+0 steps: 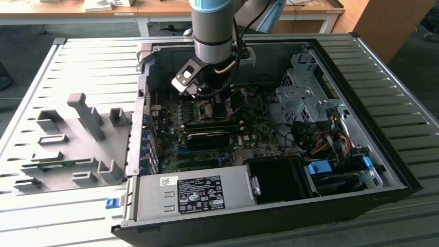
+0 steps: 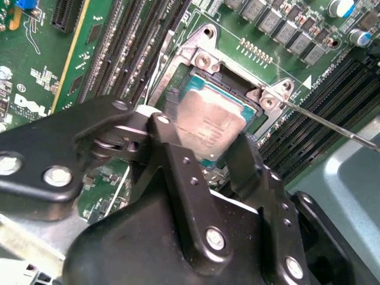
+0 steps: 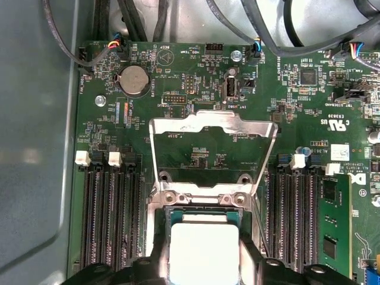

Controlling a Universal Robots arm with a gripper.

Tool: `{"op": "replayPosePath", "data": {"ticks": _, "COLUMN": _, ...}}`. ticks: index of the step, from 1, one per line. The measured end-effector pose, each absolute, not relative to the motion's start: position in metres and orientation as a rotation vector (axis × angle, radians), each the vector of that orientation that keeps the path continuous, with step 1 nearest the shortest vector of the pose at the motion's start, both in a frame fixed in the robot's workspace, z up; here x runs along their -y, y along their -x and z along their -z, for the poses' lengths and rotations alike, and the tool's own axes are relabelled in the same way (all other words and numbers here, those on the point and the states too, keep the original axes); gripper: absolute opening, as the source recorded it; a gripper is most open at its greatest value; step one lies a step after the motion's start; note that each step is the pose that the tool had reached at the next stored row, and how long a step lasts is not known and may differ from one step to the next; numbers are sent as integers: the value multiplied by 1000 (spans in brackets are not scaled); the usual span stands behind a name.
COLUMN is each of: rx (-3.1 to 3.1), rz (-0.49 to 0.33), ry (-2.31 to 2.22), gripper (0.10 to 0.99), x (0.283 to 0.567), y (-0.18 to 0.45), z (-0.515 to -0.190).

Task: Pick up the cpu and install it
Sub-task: 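Place the cpu into insertion slot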

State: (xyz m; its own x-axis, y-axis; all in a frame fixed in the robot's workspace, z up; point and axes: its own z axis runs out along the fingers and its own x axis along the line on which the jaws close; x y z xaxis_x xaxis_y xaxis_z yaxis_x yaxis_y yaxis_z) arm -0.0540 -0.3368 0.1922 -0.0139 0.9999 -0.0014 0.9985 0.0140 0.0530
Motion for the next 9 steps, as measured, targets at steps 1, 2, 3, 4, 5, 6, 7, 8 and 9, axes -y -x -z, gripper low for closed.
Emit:
{"op": "replayPosePath", "data": {"ticks": 1, "rx": -2209, "rz": -57, "ry": -2179, "gripper": 612, "x": 337, "y": 54, "z": -192}}
{"op": "replayPosePath", "data": {"ticks": 2, "rx": -2209, "rz": -57, "ry": -2179, "gripper": 612, "x": 337, "y": 54, "z": -192}}
{"op": "replayPosePath", "data": {"ticks": 3, "rx": -2209, "rz": -57, "ry": -2179, "gripper": 612, "x": 337, "y": 54, "z": -192}}
{"op": "replayPosePath", "data": {"ticks": 4, "rx": -2209, "rz": -56, "ry": -2179, "gripper": 612, "x": 337, "y": 54, "z": -192}}
{"op": "replayPosePath", "data": {"ticks": 5, "rx": -2209, "rz": -56, "ry": -2179, "gripper": 612, "x": 337, "y": 54, "z": -192}}
{"op": "replayPosePath", "data": {"ticks": 6, "rx": -2209, "rz": -56, "ry": -2179, "gripper": 612, "x": 337, "y": 54, "z": -192}}
{"op": "replayPosePath", "data": {"ticks": 7, "rx": -2209, "rz": -57, "ry": -2179, "gripper": 612, "x": 337, "y": 54, "z": -192}}
{"op": "replayPosePath", "data": {"ticks": 8, "rx": -2210, "rz": -57, "ry": -2179, "gripper": 612, "x": 337, "y": 54, "z": -192}}
{"op": "replayPosePath", "data": {"ticks": 9, "rx": -2210, "rz": -58, "ry": -2179, "gripper": 612, "x": 337, "y": 54, "z": -192}}
